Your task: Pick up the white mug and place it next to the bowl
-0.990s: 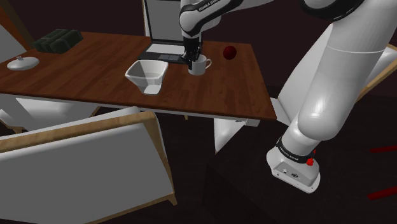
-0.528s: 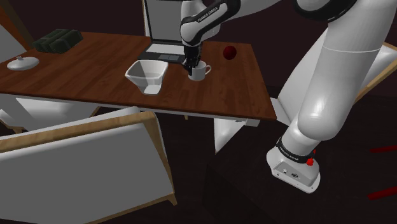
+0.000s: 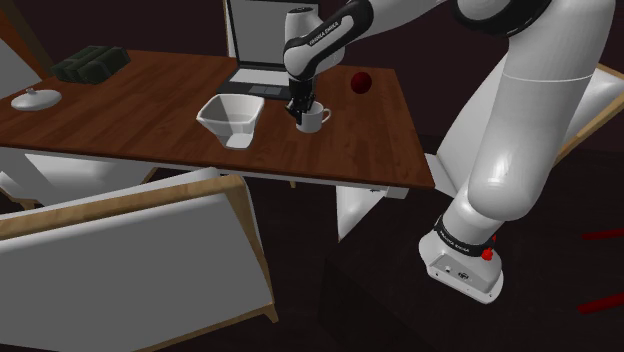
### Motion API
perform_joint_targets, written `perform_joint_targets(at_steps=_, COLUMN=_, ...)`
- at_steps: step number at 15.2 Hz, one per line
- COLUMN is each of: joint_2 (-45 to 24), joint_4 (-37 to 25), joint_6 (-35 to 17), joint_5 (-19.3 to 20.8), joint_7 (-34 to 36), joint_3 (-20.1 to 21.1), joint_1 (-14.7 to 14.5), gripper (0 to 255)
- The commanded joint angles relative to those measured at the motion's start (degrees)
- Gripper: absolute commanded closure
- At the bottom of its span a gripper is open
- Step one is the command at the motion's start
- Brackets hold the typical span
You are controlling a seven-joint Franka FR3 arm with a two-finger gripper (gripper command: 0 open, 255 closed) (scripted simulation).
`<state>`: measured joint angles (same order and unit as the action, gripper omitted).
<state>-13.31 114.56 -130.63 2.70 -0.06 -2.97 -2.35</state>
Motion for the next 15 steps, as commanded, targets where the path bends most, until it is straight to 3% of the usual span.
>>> perform_joint_targets(at_steps=1, joint_2=0.0, joint_4=0.02, joint_6=-0.05, joint_5=0.0, joint_7=0.0, joint_3=0.0, joint_1=0.0, gripper=255)
perform_joint_targets(at_steps=4, joint_2=0.0, joint_4=0.02, joint_6=-0.05, joint_5=0.0, joint_7=0.0, joint_3=0.0, joint_1=0.0, gripper=255)
perform_joint_targets(at_steps=5, joint_2=0.0, joint_4=0.02, joint_6=-0.05, joint_5=0.0, joint_7=0.0, joint_3=0.0, joint_1=0.0, gripper=0)
perform_joint_targets(at_steps=10, joint_2=-0.01, joint_4=0.02, joint_6=-0.05, joint_5=0.0, joint_7=0.0, joint_3=0.0, joint_1=0.0, gripper=0)
perform_joint_targets(at_steps=15, joint_2=3.76, joint_4=-2.61, joint_6=6.36, joint_5=0.04, joint_7=0.04, joint_3=0.09, joint_1=-0.22, gripper=0)
